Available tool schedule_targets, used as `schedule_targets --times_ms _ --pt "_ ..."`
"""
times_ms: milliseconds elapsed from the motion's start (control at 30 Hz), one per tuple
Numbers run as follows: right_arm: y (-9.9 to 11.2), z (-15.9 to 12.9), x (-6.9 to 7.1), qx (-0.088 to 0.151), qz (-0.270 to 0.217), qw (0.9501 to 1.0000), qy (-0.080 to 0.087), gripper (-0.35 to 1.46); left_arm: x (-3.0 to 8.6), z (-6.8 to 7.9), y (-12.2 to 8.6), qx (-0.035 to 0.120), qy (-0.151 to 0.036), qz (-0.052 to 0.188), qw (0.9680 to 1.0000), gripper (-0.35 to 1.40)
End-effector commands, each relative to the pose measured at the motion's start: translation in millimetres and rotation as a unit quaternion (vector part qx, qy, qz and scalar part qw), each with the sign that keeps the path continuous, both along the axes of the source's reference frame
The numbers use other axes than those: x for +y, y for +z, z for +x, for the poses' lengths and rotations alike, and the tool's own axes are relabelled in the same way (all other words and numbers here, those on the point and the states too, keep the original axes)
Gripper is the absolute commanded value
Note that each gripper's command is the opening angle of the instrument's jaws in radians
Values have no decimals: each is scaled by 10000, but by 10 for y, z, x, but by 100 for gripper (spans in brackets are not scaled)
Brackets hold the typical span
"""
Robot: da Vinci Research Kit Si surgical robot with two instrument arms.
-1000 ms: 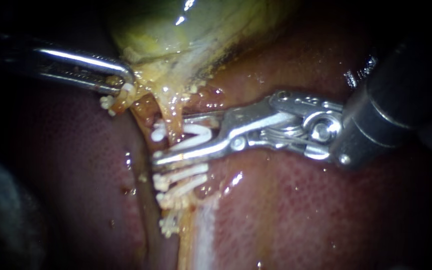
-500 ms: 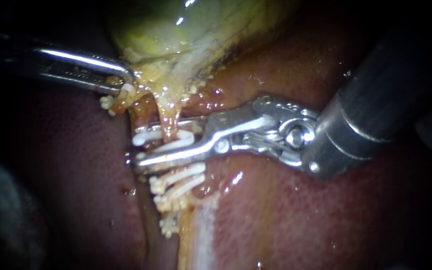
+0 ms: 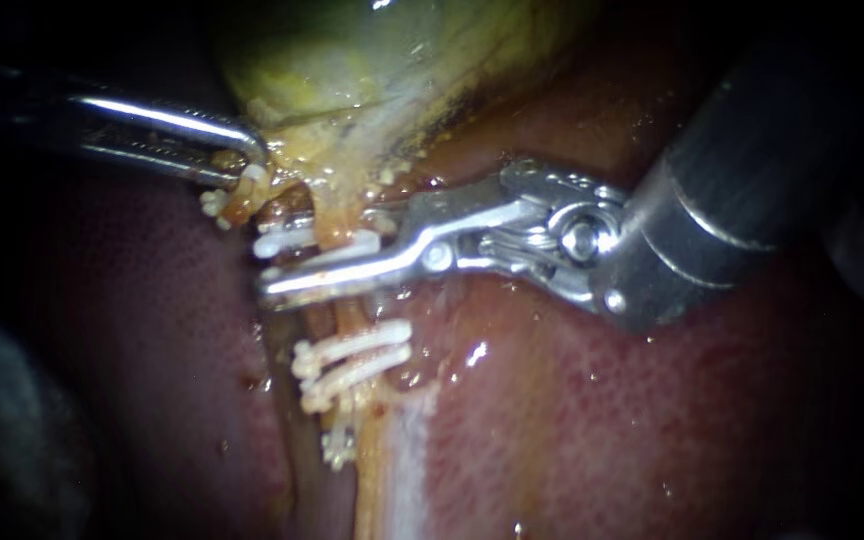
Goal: Clipping third clip right tube
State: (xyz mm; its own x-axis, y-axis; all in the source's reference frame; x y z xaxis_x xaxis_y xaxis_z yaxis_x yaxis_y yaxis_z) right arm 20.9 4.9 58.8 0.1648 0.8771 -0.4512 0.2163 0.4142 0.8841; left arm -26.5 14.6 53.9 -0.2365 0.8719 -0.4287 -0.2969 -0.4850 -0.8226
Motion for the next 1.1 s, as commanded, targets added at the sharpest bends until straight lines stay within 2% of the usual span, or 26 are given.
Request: schedule_targets --times_ms 33,267,500,700,1000,1100 --pt "1 0 1 0 1 10000 -6 46 0 0 0 -2 1 0 10000 -35" --pt "-5 0 8 9 29 10000 -11 46 0 0 1 -1 2 -3 10000 -35" --pt "-32 -11 17 152 125 9997 -163 44 2 4 5 -17 0 -5 10000 -35" --pt "-50 -10 23 221 194 9995 -144 44 3 5 6 -5 9 -5 10000 -35" --pt "-50 -10 24 221 194 9995 -145 42 1 5 7 -2 6 -11 10000 -35" --pt "-49 -9 24 192 305 9992 -169 36 1 4 8 -1 6 -11 10000 -35"
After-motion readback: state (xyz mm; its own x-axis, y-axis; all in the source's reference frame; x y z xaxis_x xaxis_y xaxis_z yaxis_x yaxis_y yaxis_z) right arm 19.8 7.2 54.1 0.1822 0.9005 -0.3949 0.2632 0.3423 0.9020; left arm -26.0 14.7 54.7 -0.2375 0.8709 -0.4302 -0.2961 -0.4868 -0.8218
